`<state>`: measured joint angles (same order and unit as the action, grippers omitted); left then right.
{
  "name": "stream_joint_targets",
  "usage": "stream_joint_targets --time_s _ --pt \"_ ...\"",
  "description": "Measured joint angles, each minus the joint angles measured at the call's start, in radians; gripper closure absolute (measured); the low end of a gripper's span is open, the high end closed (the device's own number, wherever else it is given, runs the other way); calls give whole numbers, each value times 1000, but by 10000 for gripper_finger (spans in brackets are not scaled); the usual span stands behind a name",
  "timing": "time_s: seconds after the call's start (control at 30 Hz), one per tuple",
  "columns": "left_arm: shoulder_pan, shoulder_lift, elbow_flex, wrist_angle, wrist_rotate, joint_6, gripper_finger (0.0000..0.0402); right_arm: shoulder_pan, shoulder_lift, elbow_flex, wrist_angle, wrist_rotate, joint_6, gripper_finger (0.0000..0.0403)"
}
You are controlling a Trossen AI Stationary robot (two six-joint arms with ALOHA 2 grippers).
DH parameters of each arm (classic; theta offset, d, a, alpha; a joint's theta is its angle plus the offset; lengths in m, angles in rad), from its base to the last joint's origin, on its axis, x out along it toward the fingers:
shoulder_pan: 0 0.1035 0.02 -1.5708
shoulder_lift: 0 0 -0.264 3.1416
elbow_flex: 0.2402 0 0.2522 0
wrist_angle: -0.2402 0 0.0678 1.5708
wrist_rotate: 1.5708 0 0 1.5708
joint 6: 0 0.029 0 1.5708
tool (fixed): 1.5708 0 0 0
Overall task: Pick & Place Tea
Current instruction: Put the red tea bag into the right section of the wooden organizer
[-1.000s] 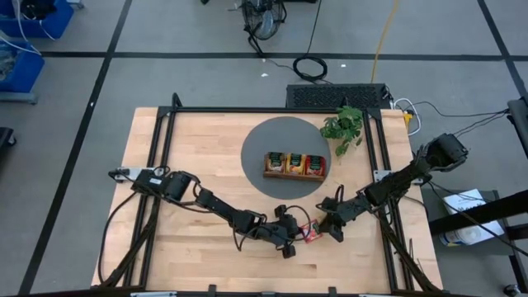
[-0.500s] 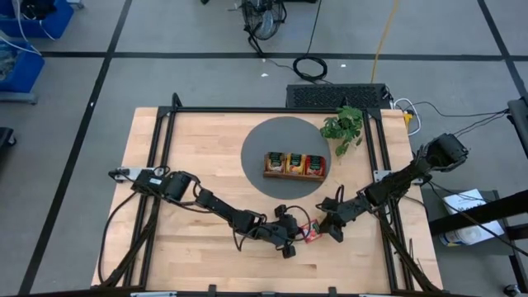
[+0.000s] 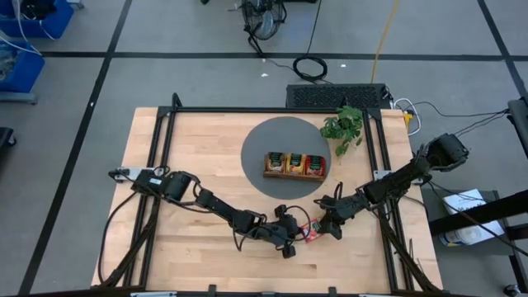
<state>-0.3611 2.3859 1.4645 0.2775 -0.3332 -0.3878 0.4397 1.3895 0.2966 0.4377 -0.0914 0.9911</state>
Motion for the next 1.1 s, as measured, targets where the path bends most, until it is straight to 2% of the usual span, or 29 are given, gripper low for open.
stream_joint_targets --time_s 0.17,0.47,0.8,1.1 --pt "0 0 0 0 0 0 371 -2 0 0 -17 8 2 232" --pt "0 2 -1 28 1 12 371 6 0 0 -29 20 -39 290" --pt "0 2 -1 33 -5 33 371 7 0 0 -33 21 -89 392" --pt "-22 5 -3 80 -27 183 371 6 -8 -2 -33 41 -131 401"
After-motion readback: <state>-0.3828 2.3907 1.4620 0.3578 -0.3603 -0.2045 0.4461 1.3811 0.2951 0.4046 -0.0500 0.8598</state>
